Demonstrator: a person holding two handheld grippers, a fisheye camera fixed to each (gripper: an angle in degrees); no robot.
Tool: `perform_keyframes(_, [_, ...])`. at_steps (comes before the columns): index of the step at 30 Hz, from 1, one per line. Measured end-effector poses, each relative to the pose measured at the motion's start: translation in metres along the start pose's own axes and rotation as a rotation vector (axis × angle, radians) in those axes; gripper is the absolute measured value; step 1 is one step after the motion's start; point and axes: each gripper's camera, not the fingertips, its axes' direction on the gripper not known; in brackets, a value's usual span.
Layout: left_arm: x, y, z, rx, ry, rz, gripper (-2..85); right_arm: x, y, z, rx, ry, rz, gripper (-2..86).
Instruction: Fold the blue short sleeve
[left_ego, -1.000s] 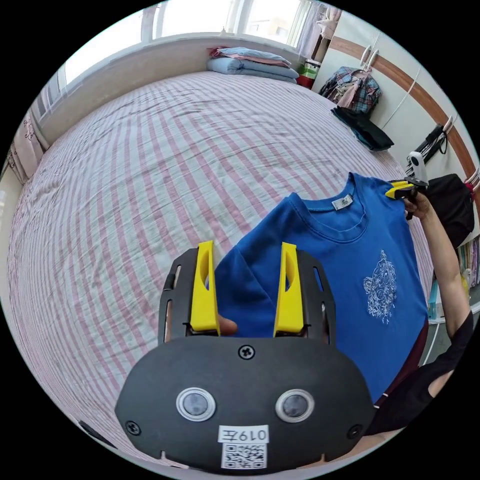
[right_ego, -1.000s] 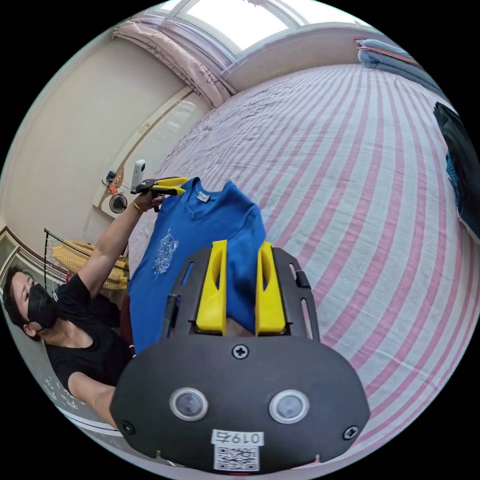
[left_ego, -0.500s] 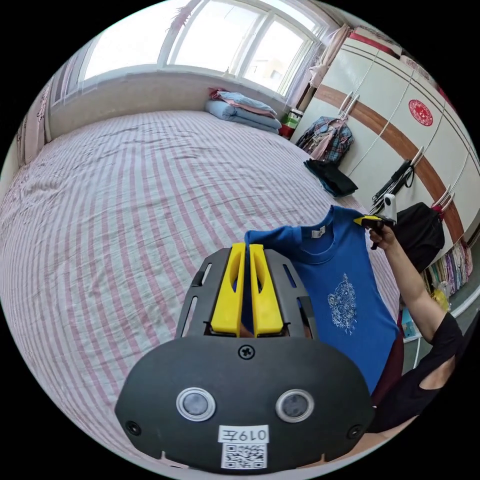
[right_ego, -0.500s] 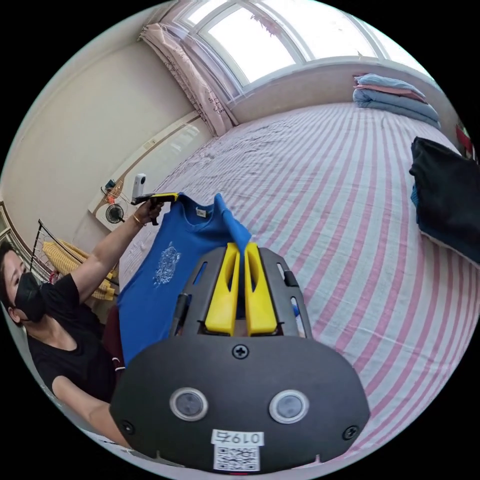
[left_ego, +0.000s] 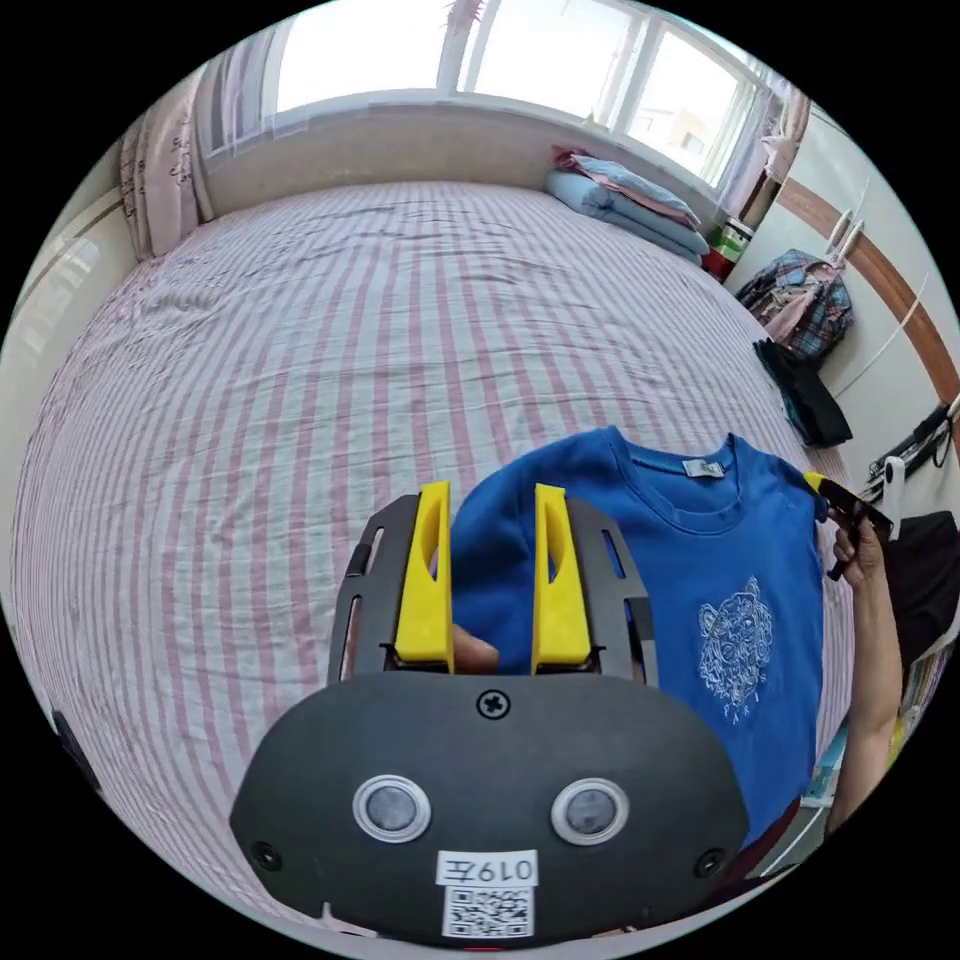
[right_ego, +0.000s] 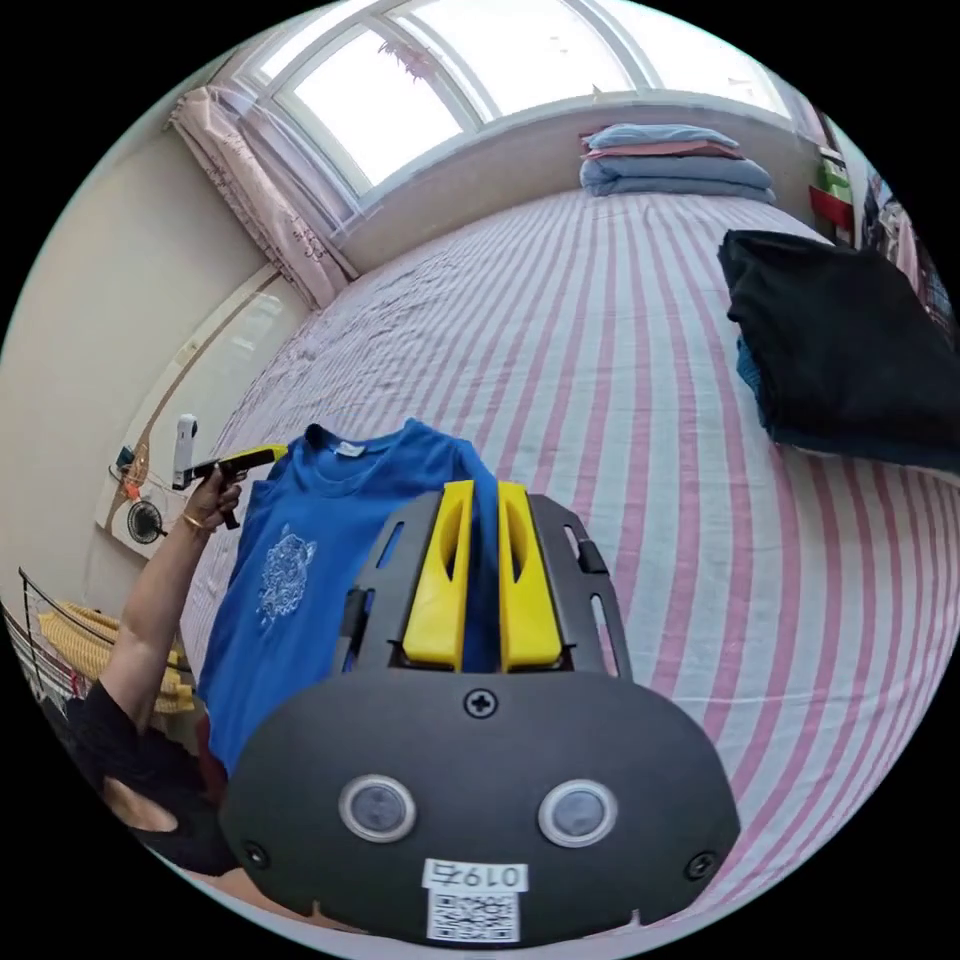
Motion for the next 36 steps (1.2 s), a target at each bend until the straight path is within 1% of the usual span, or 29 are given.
perform_keyframes(1, [-0.003, 0.012, -0.010, 0.034, -0.018, -0.041, 11.2, 0.005, 0.013, -0.007, 0.050, -0.028, 0.043, 10.6])
perform_keyframes(3, [-0.015, 0.035, -0.036, 0.125, -0.012, -0.111, 10.7, 0.012, 0.034, -0.027, 0.120, -0.062, 0.083, 11.0])
perform_keyframes(5, [-0.031, 0.077, -0.076, 0.234, 0.134, -0.126, 9.4, 0.010, 0.062, -0.057, 0.182, -0.083, 0.086, 9.6])
perform_keyframes(6, [-0.034, 0.089, -0.084, 0.241, 0.166, -0.123, 9.2, 0.003, 0.084, -0.078, 0.209, -0.118, 0.061, 9.2])
perform_keyframes(8, [-0.033, 0.151, -0.119, 0.252, 0.322, -0.018, 7.6, -0.017, 0.123, -0.108, 0.207, -0.231, -0.026, 8.8])
perform_keyframes(9, [-0.031, 0.169, -0.127, 0.248, 0.352, 0.005, 7.3, -0.036, 0.157, -0.130, 0.212, -0.275, -0.075, 8.4])
perform_keyframes(11, [-0.019, 0.260, -0.167, 0.275, 0.419, 0.095, 5.1, -0.074, 0.218, -0.164, 0.218, -0.314, -0.189, 8.0])
perform_keyframes(12, [-0.014, 0.285, -0.176, 0.286, 0.442, 0.118, 4.6, -0.103, 0.263, -0.186, 0.231, -0.314, -0.256, 8.2])
perform_keyframes(13, [-0.004, 0.333, -0.192, 0.305, 0.475, 0.150, 3.7, -0.135, 0.312, -0.208, 0.277, -0.300, -0.330, 8.7])
perform_keyframes(14, [0.009, 0.380, -0.205, 0.323, 0.496, 0.171, 3.1, -0.151, 0.336, -0.219, 0.309, -0.297, -0.364, 9.0])
perform_keyframes(15, [0.016, 0.404, -0.212, 0.333, 0.502, 0.176, 2.8, -0.183, 0.385, -0.237, 0.390, -0.287, -0.404, 9.7])
perform_keyframes(16, [0.032, 0.447, -0.223, 0.357, 0.500, 0.180, 2.5, -0.217, 0.434, -0.249, 0.489, -0.283, -0.443, 9.9])
perform_keyframes(17, [0.049, 0.486, -0.232, 0.370, 0.487, 0.171, 2.3, -0.233, 0.456, -0.253, 0.530, -0.286, -0.460, 9.6])
perform_keyframes(18, [0.058, 0.503, -0.236, 0.367, 0.469, 0.170, 2.3, -0.264, 0.494, -0.255, 0.579, -0.291, -0.465, 8.0])
perform_keyframes(19, [0.079, 0.535, -0.245, 0.368, 0.409, 0.173, 2.4, -0.294, 0.523, -0.250, 0.567, -0.281, -0.472, 5.2])
perform_keyframes(20, [0.102, 0.564, -0.253, 0.375, 0.339, 0.190, 2.7, -0.311, 0.536, -0.247, 0.546, -0.263, -0.489, 4.3])
perform_keyframes(21, [0.114, 0.576, -0.257, 0.375, 0.298, 0.203, 3.1, -0.346, 0.562, -0.238, 0.506, -0.206, -0.530, 2.5])
perform_keyframes(22, [0.138, 0.599, -0.264, 0.375, 0.205, 0.231, 3.8, -0.377, 0.584, -0.226, 0.470, -0.119, -0.538, 2.0])
perform_keyframes(23, [0.164, 0.617, -0.269, 0.360, 0.095, 0.279, 5.0, -0.391, 0.595, -0.220, 0.456, -0.072, -0.534, 1.8])
perform_keyframes(24, [0.176, 0.624, -0.269, 0.341, 0.037, 0.309, 5.6, -0.415, 0.616, -0.207, 0.433, 0.011, -0.535, 2.1])
perform_keyframes(26, [0.212, 0.648, -0.269, 0.290, -0.143, 0.396, 6.4, -0.443, 0.640, -0.181, 0.342, 0.113, -0.539, 3.6])
perform_keyframes(27, [0.217, 0.654, -0.270, 0.290, -0.167, 0.405, 6.6, -0.461, 0.655, -0.163, 0.268, 0.179, -0.571, 4.7])
perform_keyframes(29, [0.227, 0.672, -0.277, 0.292, -0.200, 0.405, 7.2, -0.492, 0.675, -0.154, 0.275, 0.285, -0.622, 5.6])
perform_keyframes(31, [0.230, 0.687, -0.287, 0.317, -0.156, 0.398, 8.0, -0.533, 0.695, -0.144, 0.248, 0.435, -0.708, 5.7])
perform_keyframes(33, [0.237, 0.701, -0.294, 0.323, -0.124, 0.409, 8.8, -0.556, 0.707, -0.134, 0.215, 0.475, -0.757, 5.8])
perform_keyframes(36, [0.260, 0.724, -0.298, 0.305, -0.151, 0.477, 9.3, -0.589, 0.730, -0.101, 0.104, 0.519, -0.857, 7.4])
